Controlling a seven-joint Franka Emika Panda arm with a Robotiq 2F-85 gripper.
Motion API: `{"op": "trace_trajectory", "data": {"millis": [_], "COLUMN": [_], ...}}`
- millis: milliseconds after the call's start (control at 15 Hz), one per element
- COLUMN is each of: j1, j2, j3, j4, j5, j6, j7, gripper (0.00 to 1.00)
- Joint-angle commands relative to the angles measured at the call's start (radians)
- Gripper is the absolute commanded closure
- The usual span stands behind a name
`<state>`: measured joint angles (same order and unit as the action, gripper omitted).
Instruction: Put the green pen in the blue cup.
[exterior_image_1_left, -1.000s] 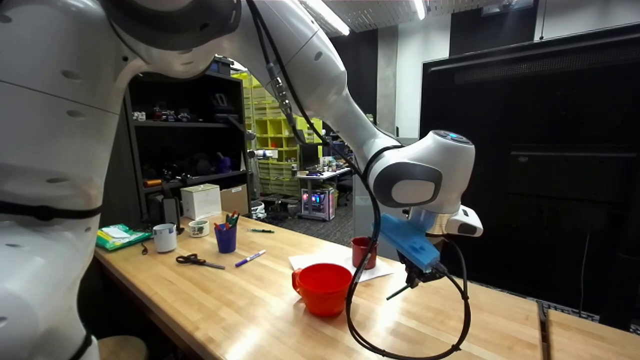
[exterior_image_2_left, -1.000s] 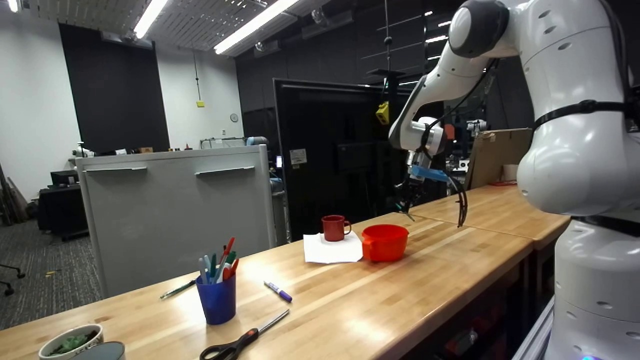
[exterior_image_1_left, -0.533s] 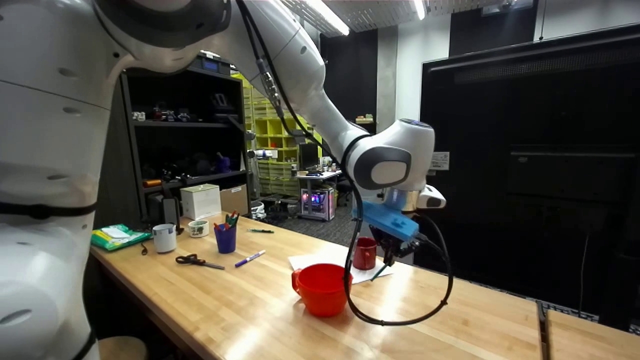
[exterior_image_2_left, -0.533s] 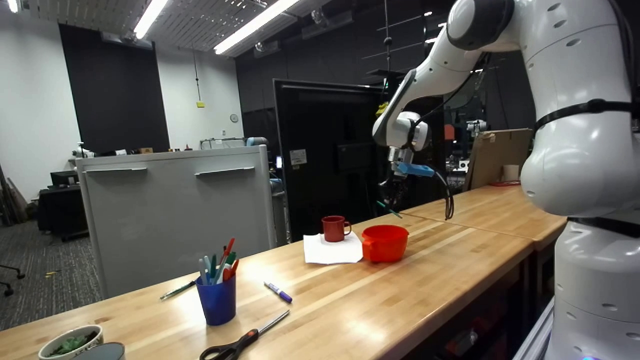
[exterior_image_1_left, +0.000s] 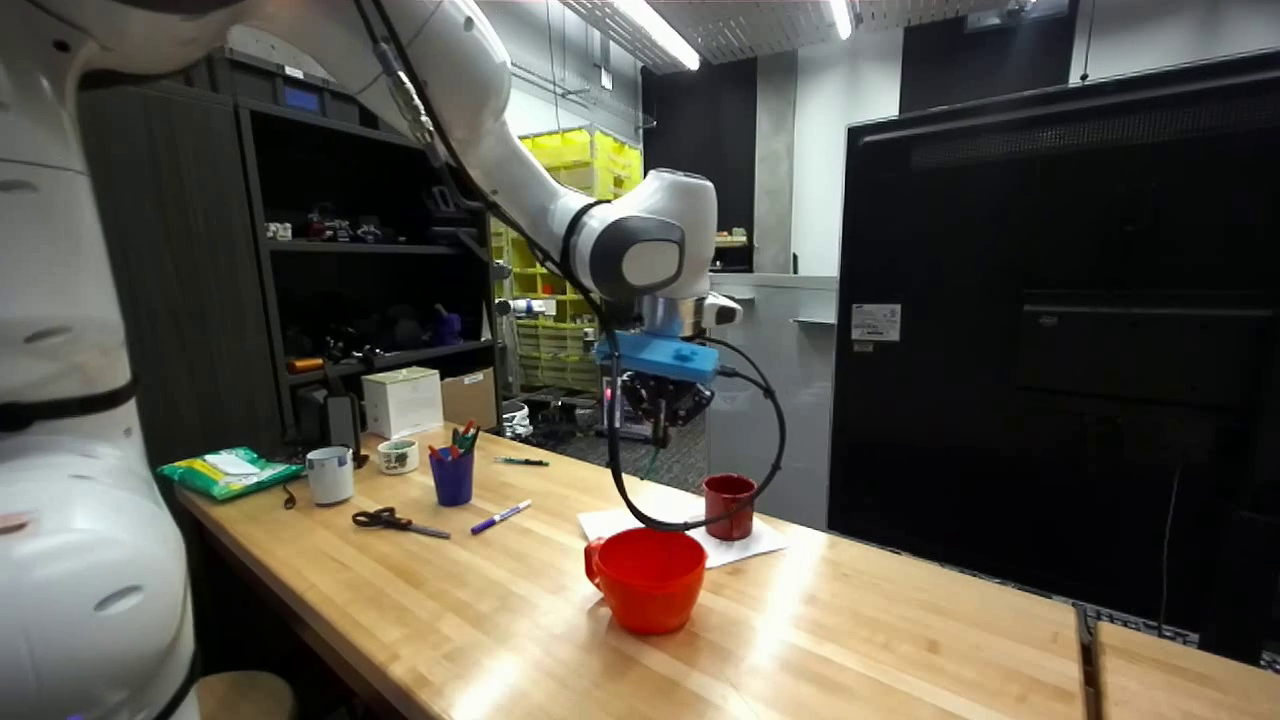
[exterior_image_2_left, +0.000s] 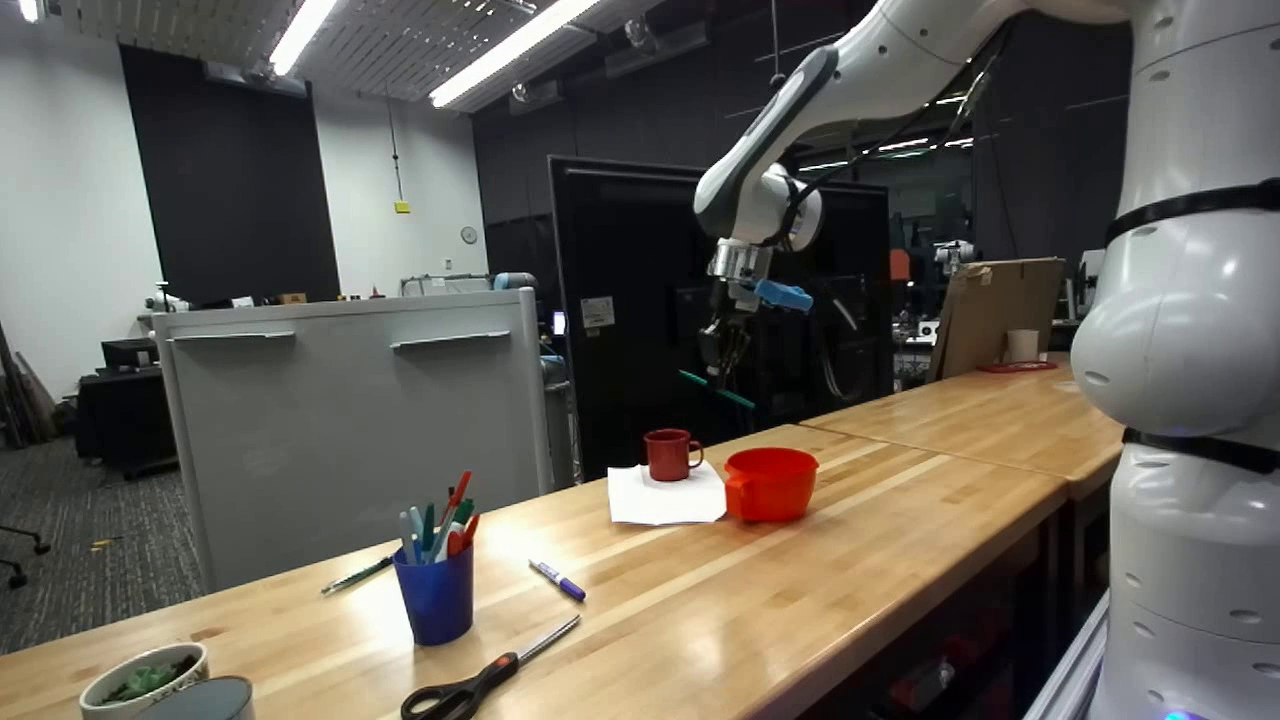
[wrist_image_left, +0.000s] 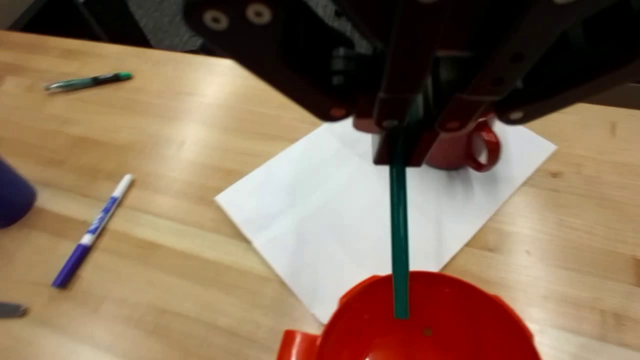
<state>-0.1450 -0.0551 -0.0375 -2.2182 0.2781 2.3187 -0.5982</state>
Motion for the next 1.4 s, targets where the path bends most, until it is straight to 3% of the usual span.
{"op": "trace_trajectory", "data": {"millis": [0,667,733,1333], "j1": [0.047,0.062,0.062,0.207], "j2": [-0.033,-0.082,-0.082,-0.148], "j3": [-0.026,-0.033,-0.033,0.032], "j4": [-0.024,-0.072,-0.072,-0.096], "j5": [-0.004,-0.006,-0.006,0.001], "j6": [-0.013,-0.016,-0.016,-0.039], "j7": [-0.010,-0.039,-0.039,-0.103], "gripper": [0.91,0.91,0.98,0.98]}}
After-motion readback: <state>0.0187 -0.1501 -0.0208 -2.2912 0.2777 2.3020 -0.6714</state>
